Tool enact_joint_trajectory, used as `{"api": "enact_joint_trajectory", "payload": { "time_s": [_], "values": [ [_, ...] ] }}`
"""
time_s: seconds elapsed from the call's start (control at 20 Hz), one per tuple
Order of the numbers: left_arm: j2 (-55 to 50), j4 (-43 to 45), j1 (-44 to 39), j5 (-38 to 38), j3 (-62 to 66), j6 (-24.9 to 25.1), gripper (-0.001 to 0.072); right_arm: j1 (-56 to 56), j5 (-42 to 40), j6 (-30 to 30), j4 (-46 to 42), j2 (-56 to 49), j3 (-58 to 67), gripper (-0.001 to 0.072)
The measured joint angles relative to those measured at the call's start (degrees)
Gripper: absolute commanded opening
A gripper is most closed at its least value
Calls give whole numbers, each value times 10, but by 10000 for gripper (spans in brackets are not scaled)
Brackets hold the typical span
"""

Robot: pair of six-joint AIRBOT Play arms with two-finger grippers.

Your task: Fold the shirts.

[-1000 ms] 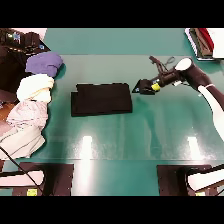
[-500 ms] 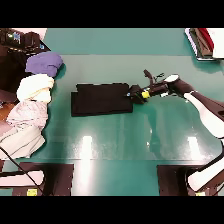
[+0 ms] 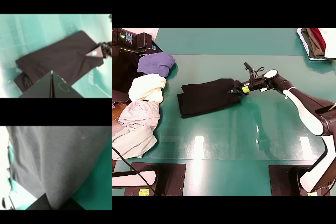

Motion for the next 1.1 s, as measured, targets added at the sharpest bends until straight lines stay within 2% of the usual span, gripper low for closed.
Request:
{"api": "enact_joint_trajectory", "payload": {
  "time_s": [0.3, 0.45, 0.75, 0.95, 1.1],
  "values": [
    [0, 5, -64, -12, -3, 0, 25, -108, -46, 0, -40, 139, -122, 17],
    [0, 7, -105, -7, -4, 1, 25, -228, -63, 0, -71, 245, -214, 17],
    [0, 7, -150, 17, -4, -3, 25, -541, -109, 1, -118, 431, -363, 17],
    [0, 5, -156, 28, -4, -14, 25, -712, -145, 3, -128, 494, -438, 17],
    [0, 4, -159, 32, -4, -18, 26, -780, -153, 5, -136, 509, -469, 17]
  ]
}}
